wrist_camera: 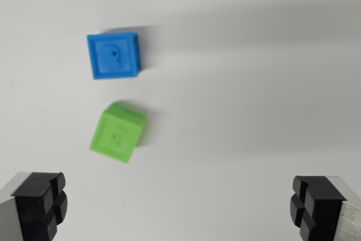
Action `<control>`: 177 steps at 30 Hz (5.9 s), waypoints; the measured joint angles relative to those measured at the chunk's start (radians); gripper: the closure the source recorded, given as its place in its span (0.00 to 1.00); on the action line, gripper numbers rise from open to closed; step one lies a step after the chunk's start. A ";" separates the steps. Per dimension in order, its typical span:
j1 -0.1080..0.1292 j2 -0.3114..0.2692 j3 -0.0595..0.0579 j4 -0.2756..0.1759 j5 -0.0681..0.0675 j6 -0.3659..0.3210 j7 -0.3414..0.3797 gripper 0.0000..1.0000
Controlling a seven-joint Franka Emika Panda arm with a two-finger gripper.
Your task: Stack cube
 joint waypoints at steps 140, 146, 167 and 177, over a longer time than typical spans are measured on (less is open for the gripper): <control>0.156 0.397 0.006 -0.244 0.020 0.587 0.569 1.00; 0.156 0.355 0.006 -0.255 0.020 0.557 0.569 1.00; 0.138 0.293 0.014 -0.211 0.020 0.453 0.463 1.00; 0.128 0.295 0.016 -0.162 0.020 0.407 0.373 1.00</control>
